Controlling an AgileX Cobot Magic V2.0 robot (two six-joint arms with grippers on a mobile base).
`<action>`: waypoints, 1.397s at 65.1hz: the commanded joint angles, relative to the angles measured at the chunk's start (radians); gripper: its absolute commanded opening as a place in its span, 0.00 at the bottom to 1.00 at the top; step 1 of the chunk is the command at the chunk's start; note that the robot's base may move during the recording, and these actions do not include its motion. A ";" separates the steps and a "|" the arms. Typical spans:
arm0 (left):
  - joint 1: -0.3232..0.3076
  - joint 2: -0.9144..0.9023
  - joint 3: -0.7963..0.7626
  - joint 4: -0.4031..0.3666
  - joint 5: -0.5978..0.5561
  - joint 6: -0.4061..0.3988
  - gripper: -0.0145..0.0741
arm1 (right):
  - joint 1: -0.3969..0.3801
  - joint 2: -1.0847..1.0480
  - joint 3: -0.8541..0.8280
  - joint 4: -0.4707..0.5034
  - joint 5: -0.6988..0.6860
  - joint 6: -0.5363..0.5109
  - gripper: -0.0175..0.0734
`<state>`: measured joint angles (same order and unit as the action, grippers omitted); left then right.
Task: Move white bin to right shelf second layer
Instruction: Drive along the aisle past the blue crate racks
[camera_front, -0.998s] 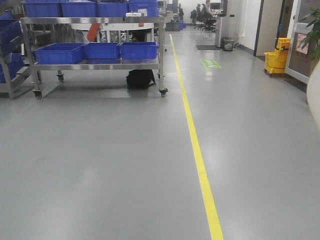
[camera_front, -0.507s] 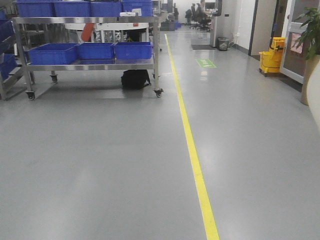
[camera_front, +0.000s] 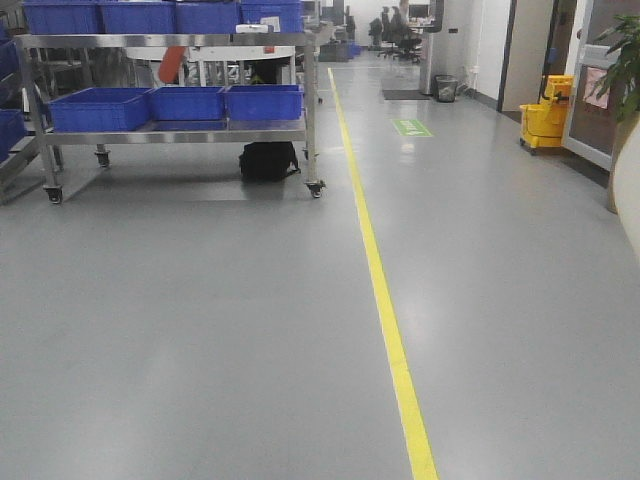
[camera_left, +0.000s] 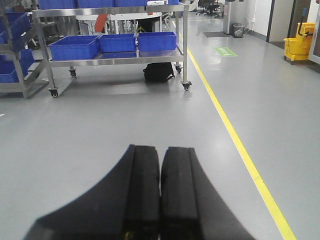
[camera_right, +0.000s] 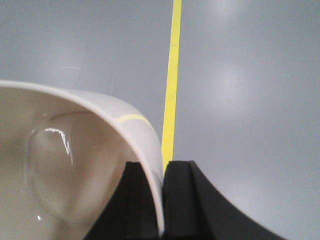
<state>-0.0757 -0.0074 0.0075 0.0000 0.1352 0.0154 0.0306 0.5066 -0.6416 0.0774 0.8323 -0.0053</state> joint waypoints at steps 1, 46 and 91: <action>-0.004 -0.016 0.037 0.000 -0.087 -0.003 0.26 | -0.008 0.002 -0.029 0.008 -0.087 -0.005 0.25; -0.004 -0.016 0.037 0.000 -0.087 -0.003 0.26 | -0.008 0.002 -0.029 0.008 -0.087 -0.005 0.25; -0.004 -0.016 0.037 0.000 -0.087 -0.003 0.26 | -0.008 0.002 -0.029 0.008 -0.087 -0.005 0.25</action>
<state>-0.0757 -0.0074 0.0075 0.0000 0.1352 0.0154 0.0306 0.5066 -0.6416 0.0774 0.8323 -0.0053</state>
